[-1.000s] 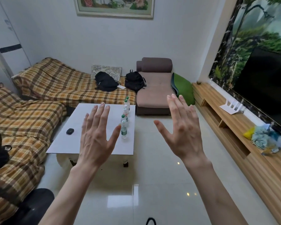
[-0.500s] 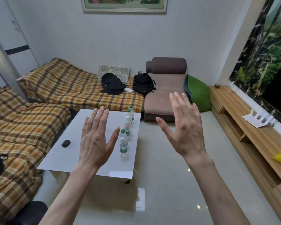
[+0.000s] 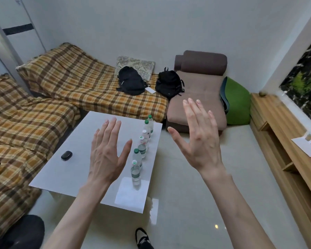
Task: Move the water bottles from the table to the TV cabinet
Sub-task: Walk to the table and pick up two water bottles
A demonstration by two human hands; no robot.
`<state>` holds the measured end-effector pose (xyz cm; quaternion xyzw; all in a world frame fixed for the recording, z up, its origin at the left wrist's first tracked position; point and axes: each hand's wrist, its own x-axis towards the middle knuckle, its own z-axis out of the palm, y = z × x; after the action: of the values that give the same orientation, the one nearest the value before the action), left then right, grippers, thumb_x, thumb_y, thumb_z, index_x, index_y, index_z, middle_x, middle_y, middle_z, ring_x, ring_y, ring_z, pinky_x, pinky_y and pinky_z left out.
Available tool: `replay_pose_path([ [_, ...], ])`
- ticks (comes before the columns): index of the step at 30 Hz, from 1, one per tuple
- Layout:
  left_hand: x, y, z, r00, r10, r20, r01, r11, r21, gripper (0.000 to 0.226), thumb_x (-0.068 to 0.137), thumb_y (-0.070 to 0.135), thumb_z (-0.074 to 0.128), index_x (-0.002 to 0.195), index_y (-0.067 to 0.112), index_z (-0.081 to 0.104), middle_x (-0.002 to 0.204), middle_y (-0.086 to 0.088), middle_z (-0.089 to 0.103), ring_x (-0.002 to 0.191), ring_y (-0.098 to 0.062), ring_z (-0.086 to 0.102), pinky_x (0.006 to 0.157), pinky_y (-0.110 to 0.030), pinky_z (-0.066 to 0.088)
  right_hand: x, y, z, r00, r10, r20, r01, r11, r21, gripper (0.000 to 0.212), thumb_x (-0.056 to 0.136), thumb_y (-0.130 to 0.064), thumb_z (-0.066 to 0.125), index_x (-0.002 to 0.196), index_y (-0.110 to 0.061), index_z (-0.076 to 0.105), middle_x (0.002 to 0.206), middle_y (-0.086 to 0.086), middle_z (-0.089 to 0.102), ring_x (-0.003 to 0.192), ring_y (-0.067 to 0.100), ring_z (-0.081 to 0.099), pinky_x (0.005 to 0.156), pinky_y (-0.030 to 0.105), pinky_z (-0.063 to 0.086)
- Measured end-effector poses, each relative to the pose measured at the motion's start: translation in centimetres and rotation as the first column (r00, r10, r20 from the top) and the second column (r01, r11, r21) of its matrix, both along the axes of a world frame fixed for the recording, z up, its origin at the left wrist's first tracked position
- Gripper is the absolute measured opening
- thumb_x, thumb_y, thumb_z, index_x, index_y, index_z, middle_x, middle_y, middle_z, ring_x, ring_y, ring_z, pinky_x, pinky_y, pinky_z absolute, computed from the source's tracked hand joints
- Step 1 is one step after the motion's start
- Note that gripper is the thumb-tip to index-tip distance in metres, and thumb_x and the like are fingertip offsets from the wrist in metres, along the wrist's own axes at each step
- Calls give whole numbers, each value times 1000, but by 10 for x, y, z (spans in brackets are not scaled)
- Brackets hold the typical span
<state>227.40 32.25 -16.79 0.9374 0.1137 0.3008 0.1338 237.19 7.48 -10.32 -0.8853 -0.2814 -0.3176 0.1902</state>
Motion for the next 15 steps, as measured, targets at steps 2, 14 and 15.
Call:
replay_pose_path([
  [2,24,13,-12,1000,9,13,-9,1000,-17,69,106,59,28,159,15,35,169,-6,34,159,-23,24,131,-48,20,29,17,-8,999,39,-15,-39,999,6,76,102,-63,38,159,-13,30,166,4,32,157,18,20,125,50,21],
  [14,126,79,-71,987,126,-97,-135,987,-92,65,106,52,36,157,13,40,166,-8,38,157,-27,30,128,-52,25,161,115,-72,967,167,-193,-183,980,-71,73,103,-56,48,160,-16,26,166,1,30,157,17,17,125,50,21],
  [15,130,81,-77,986,124,-110,-135,986,-97,64,105,51,38,158,13,39,167,-7,38,158,-26,29,129,-51,24,167,120,-79,958,186,-220,-207,975,-77,73,103,-56,48,160,-16,26,167,0,29,157,17,16,125,49,21],
])
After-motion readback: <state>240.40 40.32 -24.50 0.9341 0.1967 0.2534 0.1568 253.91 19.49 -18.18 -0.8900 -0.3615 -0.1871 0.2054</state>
